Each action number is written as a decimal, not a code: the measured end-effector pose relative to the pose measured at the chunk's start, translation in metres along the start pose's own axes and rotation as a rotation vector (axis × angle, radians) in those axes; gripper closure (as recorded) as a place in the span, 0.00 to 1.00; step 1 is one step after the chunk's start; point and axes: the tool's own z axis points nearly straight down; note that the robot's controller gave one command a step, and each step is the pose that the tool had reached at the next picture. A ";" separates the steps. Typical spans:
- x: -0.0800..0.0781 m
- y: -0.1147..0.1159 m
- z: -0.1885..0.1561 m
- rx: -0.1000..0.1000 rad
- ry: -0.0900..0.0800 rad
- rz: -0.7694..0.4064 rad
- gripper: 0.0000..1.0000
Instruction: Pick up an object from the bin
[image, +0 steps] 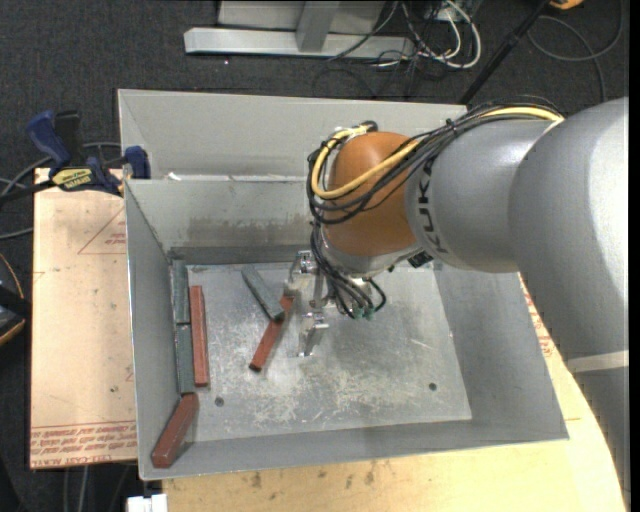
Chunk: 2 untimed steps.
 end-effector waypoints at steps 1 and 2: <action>0.000 0.000 0.000 0.000 -0.002 0.000 0.00; -0.037 0.041 0.013 0.002 -0.021 -0.184 1.00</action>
Offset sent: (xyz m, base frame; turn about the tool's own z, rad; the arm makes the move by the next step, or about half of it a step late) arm 0.0239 0.0430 -0.0262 -0.1876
